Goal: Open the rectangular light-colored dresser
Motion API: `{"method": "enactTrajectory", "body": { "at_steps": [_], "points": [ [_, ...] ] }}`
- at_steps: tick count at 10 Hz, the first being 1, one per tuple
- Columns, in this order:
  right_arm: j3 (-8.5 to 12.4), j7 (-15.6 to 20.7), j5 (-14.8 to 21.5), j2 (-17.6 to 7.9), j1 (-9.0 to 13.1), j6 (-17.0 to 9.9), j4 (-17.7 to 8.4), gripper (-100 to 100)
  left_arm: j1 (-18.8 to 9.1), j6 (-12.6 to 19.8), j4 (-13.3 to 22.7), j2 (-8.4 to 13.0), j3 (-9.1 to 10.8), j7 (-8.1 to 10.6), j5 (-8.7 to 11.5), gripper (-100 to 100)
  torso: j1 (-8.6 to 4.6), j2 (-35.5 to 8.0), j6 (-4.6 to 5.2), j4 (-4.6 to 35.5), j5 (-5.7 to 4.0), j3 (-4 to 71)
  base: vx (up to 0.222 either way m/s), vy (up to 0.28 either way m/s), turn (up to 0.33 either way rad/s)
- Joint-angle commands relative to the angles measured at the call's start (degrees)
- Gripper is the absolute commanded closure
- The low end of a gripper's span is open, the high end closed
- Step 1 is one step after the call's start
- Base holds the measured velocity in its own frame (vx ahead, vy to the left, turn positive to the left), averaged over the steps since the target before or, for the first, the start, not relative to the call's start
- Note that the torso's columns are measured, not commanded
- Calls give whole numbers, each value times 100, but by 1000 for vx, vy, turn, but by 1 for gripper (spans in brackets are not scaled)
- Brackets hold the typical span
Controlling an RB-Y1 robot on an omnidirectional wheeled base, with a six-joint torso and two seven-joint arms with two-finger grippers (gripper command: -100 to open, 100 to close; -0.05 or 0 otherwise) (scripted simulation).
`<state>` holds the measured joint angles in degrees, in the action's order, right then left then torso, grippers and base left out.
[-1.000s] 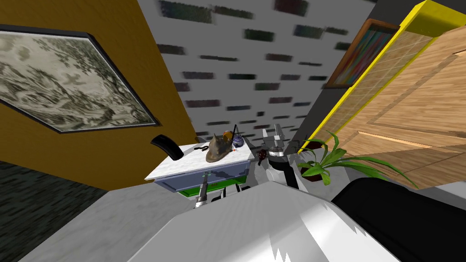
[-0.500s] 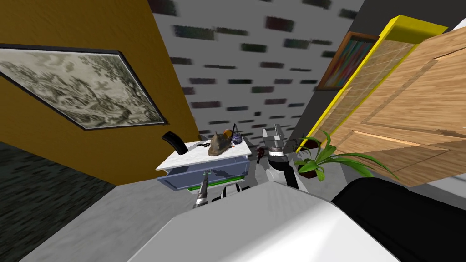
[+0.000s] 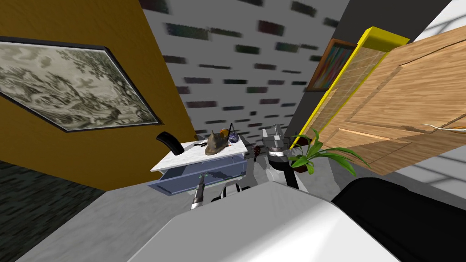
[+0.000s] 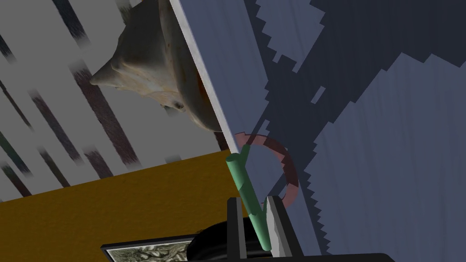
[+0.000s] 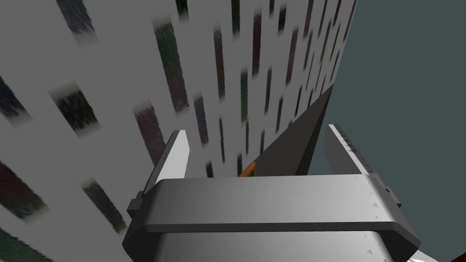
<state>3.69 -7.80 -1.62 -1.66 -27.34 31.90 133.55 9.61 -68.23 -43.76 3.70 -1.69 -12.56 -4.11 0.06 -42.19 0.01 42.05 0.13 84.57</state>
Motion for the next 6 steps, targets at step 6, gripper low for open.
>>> {"method": "enactTrajectory", "body": {
  "at_steps": [6],
  "points": [
    [0,0,0,0,-1,0,0,0,624,-151,-294,609,-527,-175,1168,100,18,23,-1,-7,9,12,-49,-38,-121]
  ]
}}
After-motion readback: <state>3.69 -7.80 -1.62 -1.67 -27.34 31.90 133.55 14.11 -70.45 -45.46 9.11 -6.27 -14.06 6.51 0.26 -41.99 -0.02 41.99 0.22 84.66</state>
